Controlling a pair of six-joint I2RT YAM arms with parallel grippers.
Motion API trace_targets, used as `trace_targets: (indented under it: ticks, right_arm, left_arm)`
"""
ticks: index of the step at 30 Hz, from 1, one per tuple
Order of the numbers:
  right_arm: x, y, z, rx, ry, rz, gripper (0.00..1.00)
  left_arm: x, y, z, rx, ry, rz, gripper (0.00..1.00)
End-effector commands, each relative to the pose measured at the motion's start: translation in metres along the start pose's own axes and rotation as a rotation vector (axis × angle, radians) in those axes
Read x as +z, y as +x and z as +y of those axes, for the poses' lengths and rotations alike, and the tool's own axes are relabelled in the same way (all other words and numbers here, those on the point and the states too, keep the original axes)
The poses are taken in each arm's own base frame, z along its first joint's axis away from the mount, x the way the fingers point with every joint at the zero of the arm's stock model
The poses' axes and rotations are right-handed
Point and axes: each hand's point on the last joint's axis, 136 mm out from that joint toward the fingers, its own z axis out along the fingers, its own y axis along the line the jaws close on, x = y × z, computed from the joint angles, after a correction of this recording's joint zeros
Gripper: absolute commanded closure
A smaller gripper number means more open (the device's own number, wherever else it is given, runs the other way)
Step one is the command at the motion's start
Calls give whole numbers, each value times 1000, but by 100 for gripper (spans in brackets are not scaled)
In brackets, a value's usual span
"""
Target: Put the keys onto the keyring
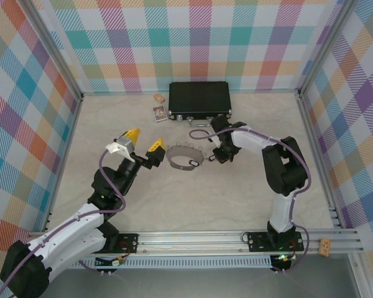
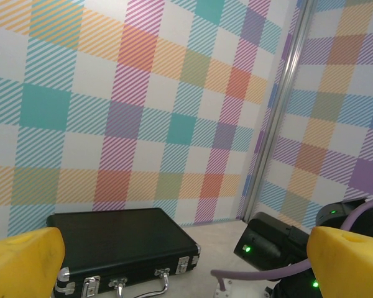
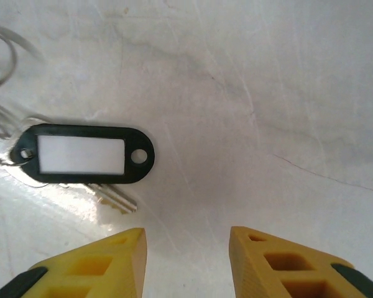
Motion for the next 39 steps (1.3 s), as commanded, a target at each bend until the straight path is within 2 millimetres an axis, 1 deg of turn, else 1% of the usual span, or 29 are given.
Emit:
trace_targets:
  ticks: [1,4,7,10,11,12,14,15,18,19,20,24,28,30,35,36,39]
  right_arm:
    - [-28,-8,-2,70,-5,-99,60]
    - [-45,-10,-8,134,8,-193,57]
    - [-67,-11,-15,241,28,-322,55]
    - [-88,-7,-24,325,59,-456,51]
    - [-93,-4,-29,355,77,-494,46]
    - [-98,-2,-31,369,82,-527,45]
    - [-107,5,-37,416,105,-594,35]
    - [-110,9,-41,437,122,-618,32]
    - [-119,21,-52,499,164,-691,16]
    - [-120,26,-57,530,189,-708,4]
    - [-122,30,-61,547,208,-724,1]
    - [-128,47,-78,618,311,-770,1]
    - [-134,57,-83,629,347,-832,1]
    - [-136,62,-86,639,369,-849,1]
    - [-138,71,-103,681,444,-903,1]
    - [-138,72,-106,685,456,-919,1]
    - [-135,71,-115,683,492,-940,1]
  left_arm:
    - [2,0,6,8,-25,1,0]
    - [6,7,7,1,-34,39,0]
    - [12,19,10,-6,-59,109,0]
    - [16,32,19,-19,-123,207,0]
    - [17,38,23,-17,-148,242,0]
    - [17,41,26,-14,-163,264,0]
    - [16,48,32,-12,-198,302,0]
    - [16,50,34,-12,-214,312,0]
    - [14,57,40,-6,-248,345,0]
    - [13,60,44,-2,-270,362,0]
    - [12,62,48,7,-296,376,0]
    - [5,66,66,44,-403,417,0]
    - [0,70,72,74,-430,451,0]
    - [-5,77,78,96,-452,475,0]
    - [-22,101,107,158,-578,541,0]
    - [-25,104,113,168,-607,545,0]
    - [-37,110,142,200,-725,563,0]
